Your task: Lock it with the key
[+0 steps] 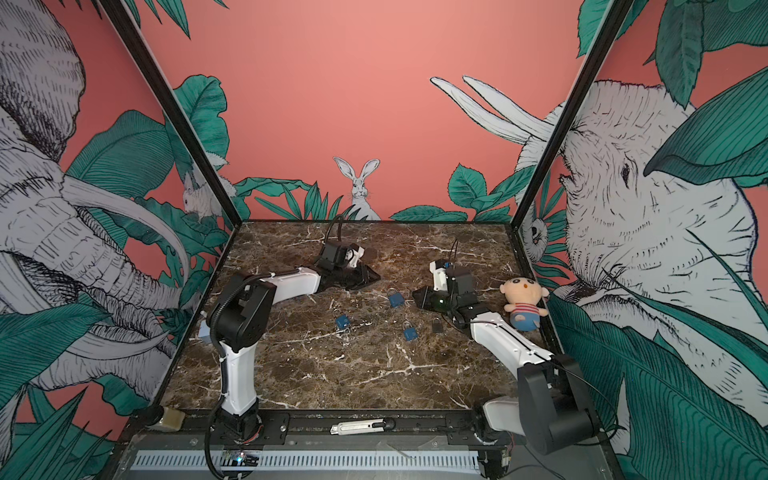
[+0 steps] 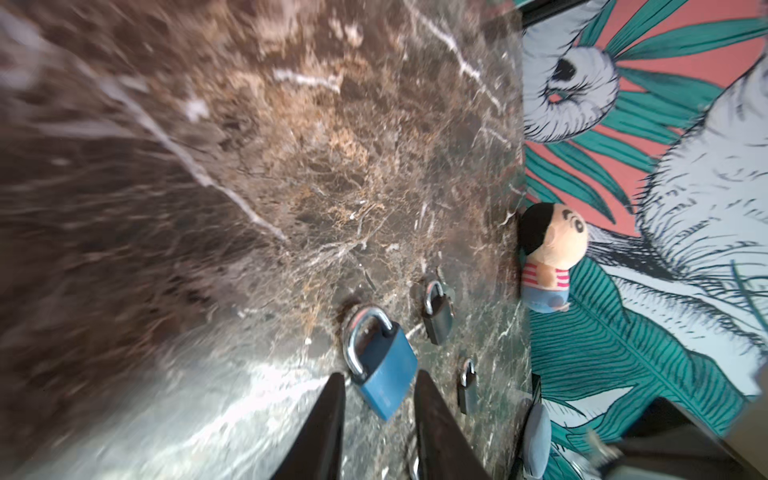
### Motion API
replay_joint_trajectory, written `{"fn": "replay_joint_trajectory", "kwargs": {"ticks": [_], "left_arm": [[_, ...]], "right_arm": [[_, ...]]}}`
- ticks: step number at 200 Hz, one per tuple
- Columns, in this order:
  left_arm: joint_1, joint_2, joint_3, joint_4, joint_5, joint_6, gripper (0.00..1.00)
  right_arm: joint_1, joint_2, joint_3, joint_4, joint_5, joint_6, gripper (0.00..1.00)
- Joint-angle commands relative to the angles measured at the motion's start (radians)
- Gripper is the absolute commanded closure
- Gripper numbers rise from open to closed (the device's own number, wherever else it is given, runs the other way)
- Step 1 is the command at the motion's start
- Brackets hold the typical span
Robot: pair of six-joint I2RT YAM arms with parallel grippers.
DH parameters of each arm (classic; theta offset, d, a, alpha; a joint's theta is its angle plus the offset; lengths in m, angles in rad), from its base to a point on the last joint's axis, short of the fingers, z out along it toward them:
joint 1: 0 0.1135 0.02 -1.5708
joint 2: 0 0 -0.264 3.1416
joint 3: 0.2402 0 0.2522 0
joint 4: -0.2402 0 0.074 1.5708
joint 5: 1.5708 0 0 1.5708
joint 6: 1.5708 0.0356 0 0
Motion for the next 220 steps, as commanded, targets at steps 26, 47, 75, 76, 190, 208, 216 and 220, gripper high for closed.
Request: {"fn": "replay_joint_trajectory", "kwargs": {"ticks": [26,47,75,76,190,208,216,220], "left_arm": [[0.023,-0.235,-0.118,0.014,-0.031,0.038,0.68],[0.035,-0.317,-0.175,0.008,-0.025,0.052,0.68],[0.047,-0.420,-0.241,-0.008,-0.028,0.066,0.68],[0.047,-0.423,-0.242,-0.008,-0.028,0.065,0.67],[0.053,-0.520,-0.305,-0.052,-0.057,0.082,0.66],[0.053,-0.519,-0.304,-0.051,-0.056,0.081,0.66],[0.053,-0.520,-0.304,-0.051,-0.056,0.083,0.66],[0.053,-0.519,-0.304,-0.051,-0.056,0.083,0.66]], "right_arm": [[0.032,0.129,0.063,0.068,0.094,-0.033,1.00],[0.039,0.197,0.082,0.088,0.113,-0.035,1.00],[0.047,0.261,0.119,0.106,0.137,-0.037,1.00],[0.047,0.276,0.120,0.106,0.137,-0.038,1.00],[0.065,0.471,0.194,0.159,0.138,-0.006,1.00],[0.067,0.480,0.196,0.159,0.137,-0.007,1.00],[0.070,0.482,0.196,0.160,0.135,-0.005,1.00],[0.070,0.483,0.197,0.160,0.134,-0.005,1.00]]}}
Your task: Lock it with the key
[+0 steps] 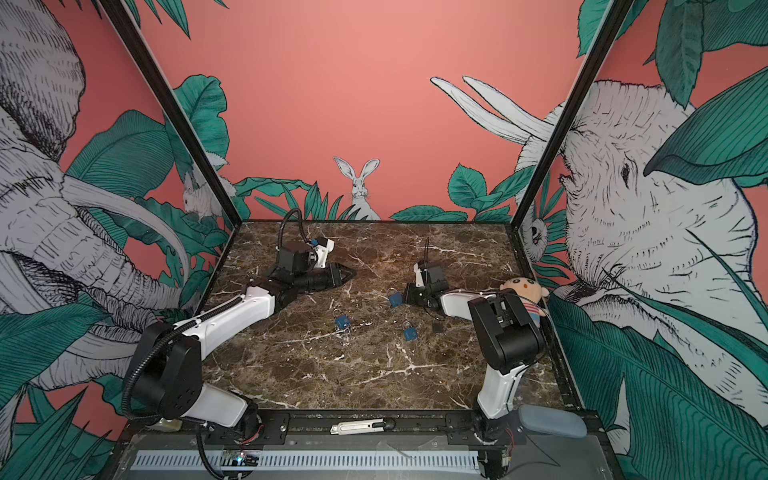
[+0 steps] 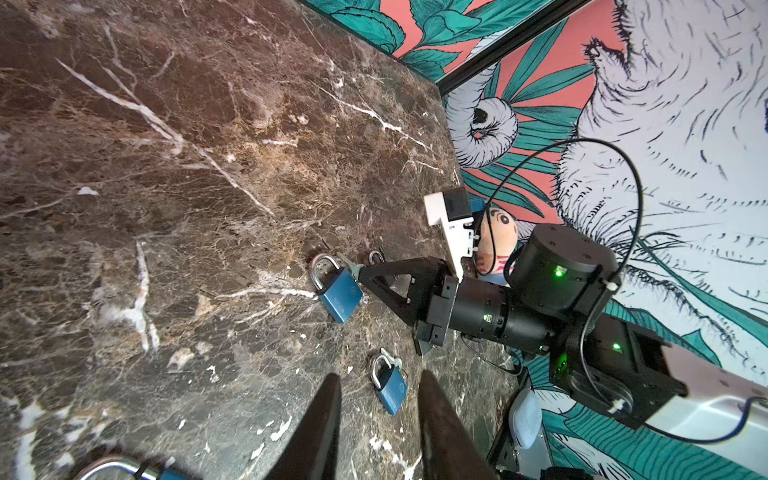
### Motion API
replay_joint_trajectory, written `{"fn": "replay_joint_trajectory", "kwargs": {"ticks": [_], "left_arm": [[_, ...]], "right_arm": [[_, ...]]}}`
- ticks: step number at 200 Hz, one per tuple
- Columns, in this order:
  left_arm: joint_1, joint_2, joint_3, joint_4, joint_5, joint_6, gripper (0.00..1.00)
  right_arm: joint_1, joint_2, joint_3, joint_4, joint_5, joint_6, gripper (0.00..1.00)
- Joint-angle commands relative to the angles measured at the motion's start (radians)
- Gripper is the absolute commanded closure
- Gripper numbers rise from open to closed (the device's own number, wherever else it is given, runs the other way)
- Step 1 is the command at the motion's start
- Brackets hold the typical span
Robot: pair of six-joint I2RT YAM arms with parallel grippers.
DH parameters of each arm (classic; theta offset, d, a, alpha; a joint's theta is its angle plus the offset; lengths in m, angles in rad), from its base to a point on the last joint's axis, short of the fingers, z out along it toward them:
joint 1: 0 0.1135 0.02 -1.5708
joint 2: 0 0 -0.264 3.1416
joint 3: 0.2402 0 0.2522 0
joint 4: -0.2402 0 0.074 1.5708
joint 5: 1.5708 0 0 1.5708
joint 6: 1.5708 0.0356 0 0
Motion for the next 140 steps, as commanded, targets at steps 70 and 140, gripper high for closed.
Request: {"fn": "replay_joint_trajectory", "kwargs": {"ticks": [70,140], "left_arm": [[0.012,-0.007,-0.022,0.007,-0.005,-0.001,0.66],[0.023,-0.028,-0.032,0.004,-0.027,0.000,0.66]], "right_arm": [[0.012,-0.020,0.008,0.031,0.017,0.003,0.87],[0.031,-0.128,0.001,-0.033,0.048,-0.029,0.83]]}}
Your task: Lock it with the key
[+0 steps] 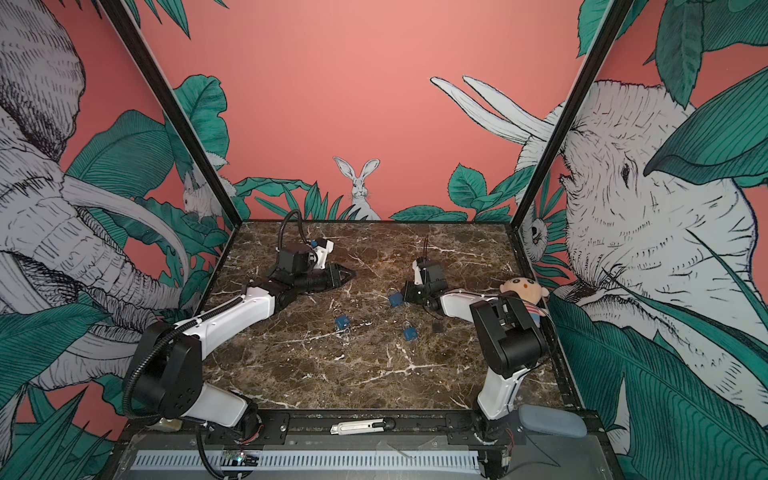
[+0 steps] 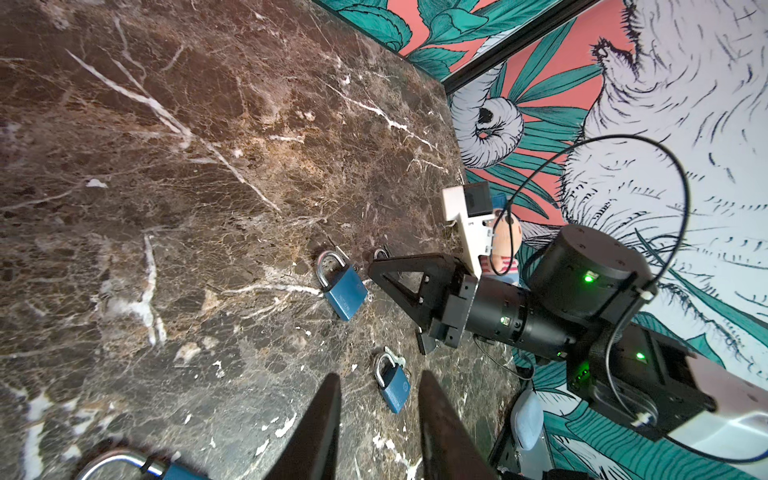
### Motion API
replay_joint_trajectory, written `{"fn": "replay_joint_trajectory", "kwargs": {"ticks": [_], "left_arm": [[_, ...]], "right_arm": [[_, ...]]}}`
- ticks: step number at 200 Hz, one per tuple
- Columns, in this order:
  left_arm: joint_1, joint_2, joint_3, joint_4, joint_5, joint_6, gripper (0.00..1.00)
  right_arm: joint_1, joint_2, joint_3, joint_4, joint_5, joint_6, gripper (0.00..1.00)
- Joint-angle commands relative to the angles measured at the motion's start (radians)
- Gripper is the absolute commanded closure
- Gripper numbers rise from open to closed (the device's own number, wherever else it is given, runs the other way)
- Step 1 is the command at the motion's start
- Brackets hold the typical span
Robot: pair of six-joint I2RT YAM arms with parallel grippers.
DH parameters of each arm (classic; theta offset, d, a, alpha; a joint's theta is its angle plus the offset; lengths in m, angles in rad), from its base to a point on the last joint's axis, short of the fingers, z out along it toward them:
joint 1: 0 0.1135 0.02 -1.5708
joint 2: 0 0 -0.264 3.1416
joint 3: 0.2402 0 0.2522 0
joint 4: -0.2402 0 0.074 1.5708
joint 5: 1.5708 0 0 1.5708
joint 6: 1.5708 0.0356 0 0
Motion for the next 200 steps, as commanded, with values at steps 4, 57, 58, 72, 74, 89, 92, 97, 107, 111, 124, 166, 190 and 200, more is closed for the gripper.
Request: {"fn": "replay_joint_trajectory", "kwargs": {"ticks": [4,57,58,72,74,89,92,97,107,111,124,166,190,200], "left_arm": [[0.013,-0.034,-0.023,-0.001,-0.026,0.006,0.66],[0.032,-0.083,-0.068,-0.031,-0.090,0.013,0.66],[0.033,-0.084,-0.068,-0.032,-0.091,0.013,0.66],[0.038,-0.098,-0.083,-0.041,-0.119,0.014,0.66],[0.039,-0.100,-0.085,-0.042,-0.120,0.013,0.66],[0.050,-0.110,-0.086,-0.051,-0.113,0.022,0.66],[0.052,-0.111,-0.086,-0.054,-0.113,0.027,0.66],[0.054,-0.113,-0.082,-0.063,-0.116,0.041,0.66],[0.059,-0.115,-0.069,-0.102,-0.134,0.066,0.66],[0.060,-0.115,-0.061,-0.119,-0.140,0.073,0.66],[0.073,-0.115,-0.047,-0.143,-0.141,0.079,0.66],[0.118,-0.208,-0.113,-0.162,-0.206,0.061,0.66],[0.160,-0.282,-0.171,-0.187,-0.217,0.058,0.64],[0.175,-0.307,-0.183,-0.215,-0.216,0.066,0.64]], "right_arm": [[0.016,-0.077,-0.002,-0.029,0.032,-0.034,0.83],[0.062,-0.193,-0.021,-0.093,0.071,-0.071,0.81],[0.064,-0.195,-0.022,-0.092,0.071,-0.071,0.81],[0.085,-0.210,-0.029,-0.103,0.068,-0.077,0.81],[0.088,-0.212,-0.029,-0.106,0.071,-0.078,0.81],[0.123,-0.223,-0.022,-0.141,0.104,-0.086,0.81],[0.130,-0.225,-0.019,-0.150,0.109,-0.090,0.80],[0.143,-0.229,-0.015,-0.163,0.121,-0.100,0.80],[0.171,-0.240,-0.004,-0.185,0.161,-0.118,0.80],[0.183,-0.245,-0.001,-0.192,0.178,-0.122,0.80],[0.211,-0.258,0.003,-0.201,0.197,-0.126,0.79],[0.291,-0.254,0.040,-0.248,0.216,-0.136,0.79],[0.339,-0.224,0.096,-0.305,0.241,-0.164,0.79],[0.360,-0.212,0.117,-0.322,0.254,-0.176,0.79]]}}
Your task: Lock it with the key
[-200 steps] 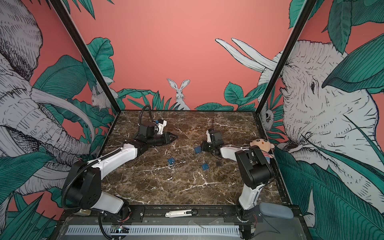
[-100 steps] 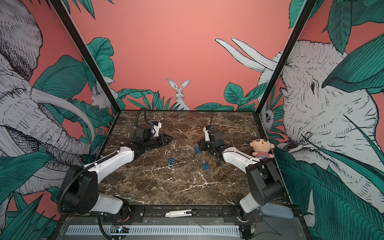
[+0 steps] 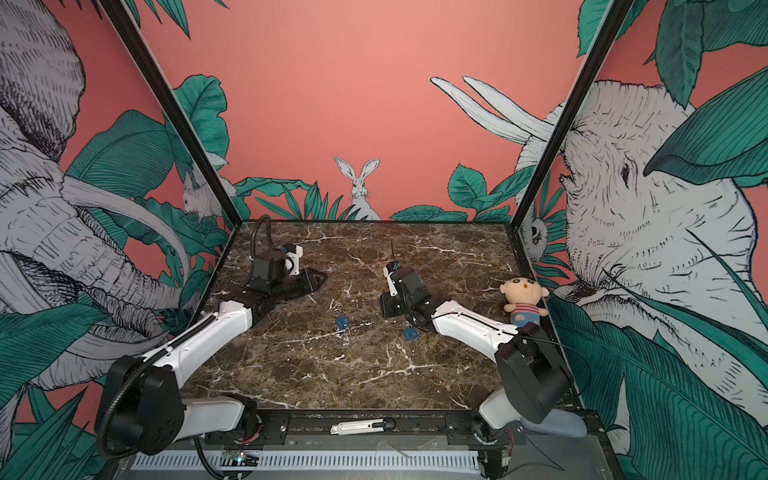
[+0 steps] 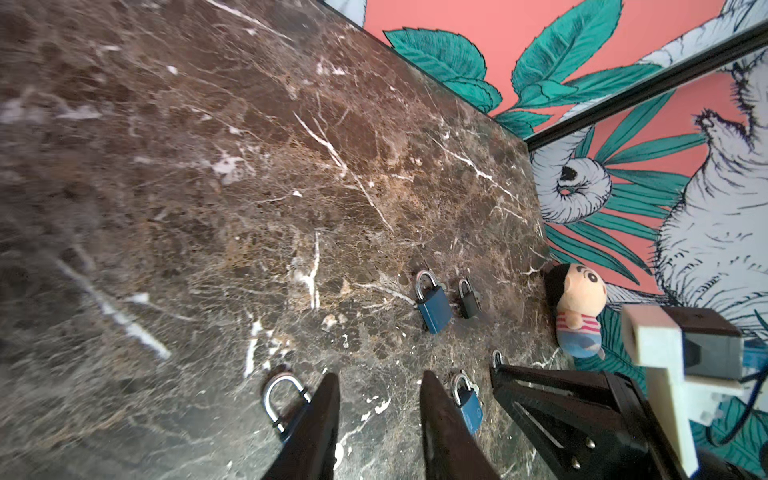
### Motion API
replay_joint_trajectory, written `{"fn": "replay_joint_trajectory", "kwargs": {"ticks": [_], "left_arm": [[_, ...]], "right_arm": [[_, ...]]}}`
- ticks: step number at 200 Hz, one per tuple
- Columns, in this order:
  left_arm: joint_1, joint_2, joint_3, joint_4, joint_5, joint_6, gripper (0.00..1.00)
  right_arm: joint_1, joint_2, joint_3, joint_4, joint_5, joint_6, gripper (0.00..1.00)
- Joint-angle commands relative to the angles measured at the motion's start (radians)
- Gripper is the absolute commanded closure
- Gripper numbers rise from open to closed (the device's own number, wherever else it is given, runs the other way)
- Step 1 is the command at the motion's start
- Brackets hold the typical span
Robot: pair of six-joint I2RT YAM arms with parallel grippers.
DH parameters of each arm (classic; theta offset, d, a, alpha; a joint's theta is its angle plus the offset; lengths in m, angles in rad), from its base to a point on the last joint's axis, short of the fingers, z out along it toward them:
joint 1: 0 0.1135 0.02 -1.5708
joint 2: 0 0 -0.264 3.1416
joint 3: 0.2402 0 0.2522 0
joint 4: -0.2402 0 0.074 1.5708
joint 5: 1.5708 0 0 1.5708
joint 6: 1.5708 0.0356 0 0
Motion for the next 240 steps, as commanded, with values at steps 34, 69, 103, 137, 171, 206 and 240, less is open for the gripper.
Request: {"fn": "replay_joint_trajectory", "kwargs": {"ticks": [34,69,103,137,171,206,240], "left_arm": [[0.076,-0.124,-0.063,-0.154,-0.037,0.060,0.64],[0.124,-0.179,-0.085,-0.199,-0.028,0.074,0.64],[0.145,-0.222,-0.107,-0.226,-0.021,0.079,0.64],[0.161,-0.250,-0.110,-0.252,-0.030,0.101,0.63],[0.174,-0.267,-0.118,-0.257,-0.018,0.099,0.63],[0.180,-0.295,-0.152,-0.234,-0.034,0.078,0.63],[0.185,-0.300,-0.162,-0.230,-0.033,0.078,0.62]], "right_arm": [[0.107,0.062,0.113,-0.068,0.082,-0.058,0.78],[0.168,0.136,0.175,-0.107,0.094,-0.074,0.78],[0.214,0.217,0.241,-0.145,0.111,-0.087,0.74],[0.243,0.299,0.303,-0.172,0.128,-0.102,0.68],[0.256,0.385,0.359,-0.192,0.146,-0.112,0.61],[0.261,0.463,0.429,-0.194,0.159,-0.122,0.52],[0.268,0.531,0.487,-0.219,0.169,-0.142,0.49]]}}
